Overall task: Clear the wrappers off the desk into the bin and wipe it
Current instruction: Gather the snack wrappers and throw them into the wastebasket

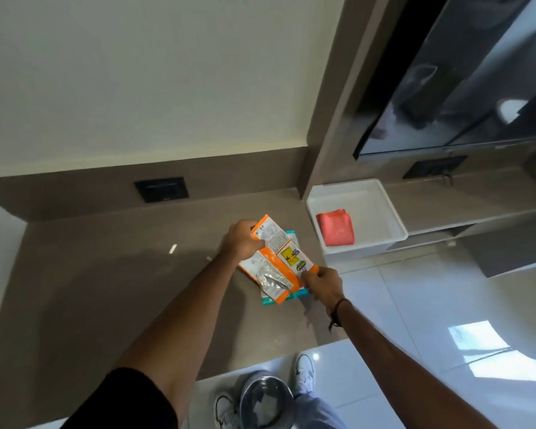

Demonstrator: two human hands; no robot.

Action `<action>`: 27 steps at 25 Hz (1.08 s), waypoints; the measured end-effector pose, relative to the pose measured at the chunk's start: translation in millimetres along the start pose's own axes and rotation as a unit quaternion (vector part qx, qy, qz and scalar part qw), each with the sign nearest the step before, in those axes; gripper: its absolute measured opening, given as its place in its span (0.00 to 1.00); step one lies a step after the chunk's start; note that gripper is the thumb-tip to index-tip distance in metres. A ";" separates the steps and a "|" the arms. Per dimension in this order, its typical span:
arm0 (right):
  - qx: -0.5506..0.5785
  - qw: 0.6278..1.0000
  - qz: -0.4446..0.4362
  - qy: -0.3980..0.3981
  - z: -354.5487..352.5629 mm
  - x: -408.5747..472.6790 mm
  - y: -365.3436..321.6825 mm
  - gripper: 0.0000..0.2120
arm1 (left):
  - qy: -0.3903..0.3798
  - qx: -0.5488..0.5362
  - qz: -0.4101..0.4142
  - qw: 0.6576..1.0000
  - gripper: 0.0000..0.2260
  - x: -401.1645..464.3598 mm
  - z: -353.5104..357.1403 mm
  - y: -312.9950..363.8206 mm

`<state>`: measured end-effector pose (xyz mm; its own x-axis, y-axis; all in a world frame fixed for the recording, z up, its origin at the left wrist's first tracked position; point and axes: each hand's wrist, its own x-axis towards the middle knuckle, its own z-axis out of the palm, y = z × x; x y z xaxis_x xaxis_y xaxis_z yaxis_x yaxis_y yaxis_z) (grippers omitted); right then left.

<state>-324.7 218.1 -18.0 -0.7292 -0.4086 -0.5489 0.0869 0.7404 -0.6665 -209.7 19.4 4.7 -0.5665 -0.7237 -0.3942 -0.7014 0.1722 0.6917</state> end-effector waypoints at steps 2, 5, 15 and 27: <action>-0.058 0.998 0.010 -0.015 -12.9 21.3 9.7 0.11 | 0.043 0.133 -0.003 0.990 0.24 19.7 23.3 22.6; -0.183 0.980 -0.021 -0.080 -18.1 37.9 19.3 0.17 | 0.109 0.197 -0.175 0.958 0.33 24.7 53.0 25.2; -0.195 0.966 -0.120 -0.121 -14.2 78.9 -5.0 0.13 | 0.170 -0.094 -0.239 0.952 0.23 6.1 92.2 7.5; 0.260 0.908 0.085 -0.319 -17.7 -36.0 38.7 0.14 | 0.044 -0.577 -0.214 0.787 0.14 -119.2 92.6 -26.4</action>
<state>-307.1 270.9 -15.1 -0.1482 -0.6604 -0.7361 0.5904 0.5381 -0.6016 -163.7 163.0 -22.7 -0.3179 -0.6019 -0.7326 0.0691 -0.7853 0.6152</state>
